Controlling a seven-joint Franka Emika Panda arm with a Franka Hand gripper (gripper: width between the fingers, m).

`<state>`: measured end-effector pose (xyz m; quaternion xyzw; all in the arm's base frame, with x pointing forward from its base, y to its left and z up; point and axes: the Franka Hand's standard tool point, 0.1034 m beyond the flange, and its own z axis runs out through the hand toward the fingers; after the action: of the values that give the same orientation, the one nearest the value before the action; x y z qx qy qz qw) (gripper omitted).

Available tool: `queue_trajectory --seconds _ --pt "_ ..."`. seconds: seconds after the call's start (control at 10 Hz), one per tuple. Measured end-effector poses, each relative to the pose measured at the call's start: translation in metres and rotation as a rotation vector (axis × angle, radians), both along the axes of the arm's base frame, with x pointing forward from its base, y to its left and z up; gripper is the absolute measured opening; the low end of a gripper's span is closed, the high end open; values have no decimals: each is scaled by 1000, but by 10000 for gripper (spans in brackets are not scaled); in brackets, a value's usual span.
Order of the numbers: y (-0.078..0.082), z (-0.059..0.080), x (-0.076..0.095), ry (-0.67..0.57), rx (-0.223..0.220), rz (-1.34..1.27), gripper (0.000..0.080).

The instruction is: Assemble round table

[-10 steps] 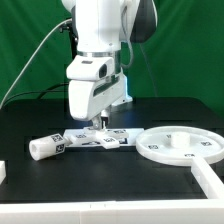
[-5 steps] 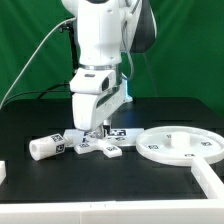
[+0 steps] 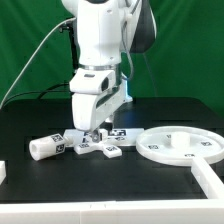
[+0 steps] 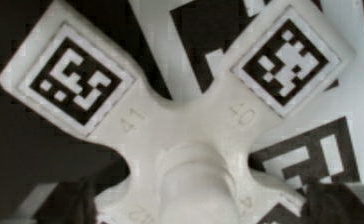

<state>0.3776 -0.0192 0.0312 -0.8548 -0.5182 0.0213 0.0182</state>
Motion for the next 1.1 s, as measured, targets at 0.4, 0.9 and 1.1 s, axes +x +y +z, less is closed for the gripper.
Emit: queue_trajectory --seconds 0.4,0.9,1.1 --pt "47 37 15 -57 -17 -312 649" --pt "60 38 20 -56 -10 -395 649" --pt "82 39 24 -59 -9 -494 649"
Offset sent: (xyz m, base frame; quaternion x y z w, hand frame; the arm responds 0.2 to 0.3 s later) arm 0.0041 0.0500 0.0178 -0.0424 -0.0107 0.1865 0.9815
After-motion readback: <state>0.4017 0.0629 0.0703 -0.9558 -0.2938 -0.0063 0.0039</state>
